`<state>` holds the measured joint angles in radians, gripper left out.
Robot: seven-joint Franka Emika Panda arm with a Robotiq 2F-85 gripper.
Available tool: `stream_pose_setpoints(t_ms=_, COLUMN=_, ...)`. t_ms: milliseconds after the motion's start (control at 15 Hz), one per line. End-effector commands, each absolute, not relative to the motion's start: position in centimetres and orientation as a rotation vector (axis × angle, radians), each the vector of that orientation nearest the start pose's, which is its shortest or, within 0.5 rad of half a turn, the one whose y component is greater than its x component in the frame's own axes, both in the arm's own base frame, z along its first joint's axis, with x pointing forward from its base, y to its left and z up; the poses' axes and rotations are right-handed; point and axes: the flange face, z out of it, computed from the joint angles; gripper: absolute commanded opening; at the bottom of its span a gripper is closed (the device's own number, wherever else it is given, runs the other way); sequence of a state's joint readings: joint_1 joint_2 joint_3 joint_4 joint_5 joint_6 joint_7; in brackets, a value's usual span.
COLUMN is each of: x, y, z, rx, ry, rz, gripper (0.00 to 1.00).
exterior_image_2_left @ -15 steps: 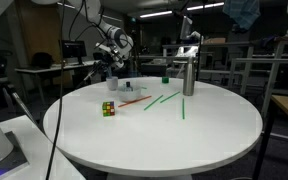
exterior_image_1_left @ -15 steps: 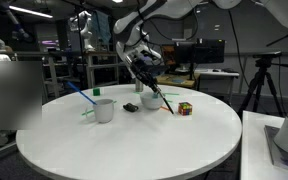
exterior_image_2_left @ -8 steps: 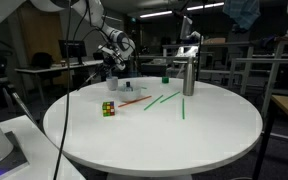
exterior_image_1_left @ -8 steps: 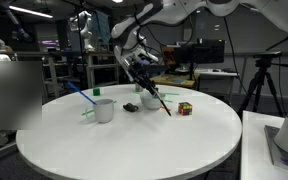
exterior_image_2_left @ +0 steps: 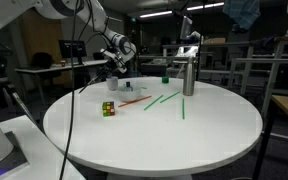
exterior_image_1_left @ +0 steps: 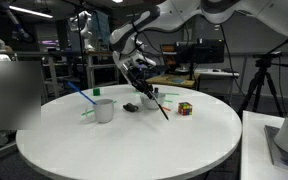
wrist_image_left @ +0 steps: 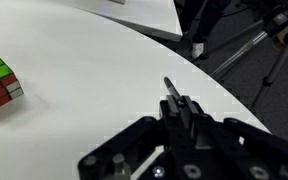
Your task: Take the pen from the white cup and put it on the table
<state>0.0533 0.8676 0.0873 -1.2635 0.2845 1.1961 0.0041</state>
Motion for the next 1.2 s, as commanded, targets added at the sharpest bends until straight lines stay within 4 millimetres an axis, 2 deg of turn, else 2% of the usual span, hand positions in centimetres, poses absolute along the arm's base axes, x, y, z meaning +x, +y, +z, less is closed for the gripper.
stream_pose_setpoints(t_ms=0, x=63.1, y=11.4, z=20.6, rx=-2.505, ry=-0.134, rz=1.367, gripper=0.03)
stream_pose_setpoints(t_ms=333, x=63.3, y=11.3, z=19.1, rx=-2.487, ry=-0.126, rz=1.397, gripper=0.03)
stream_pose_setpoints(t_ms=1133, x=63.1, y=10.4, z=16.8, rx=-2.446, ry=-0.096, rz=1.457, gripper=0.03)
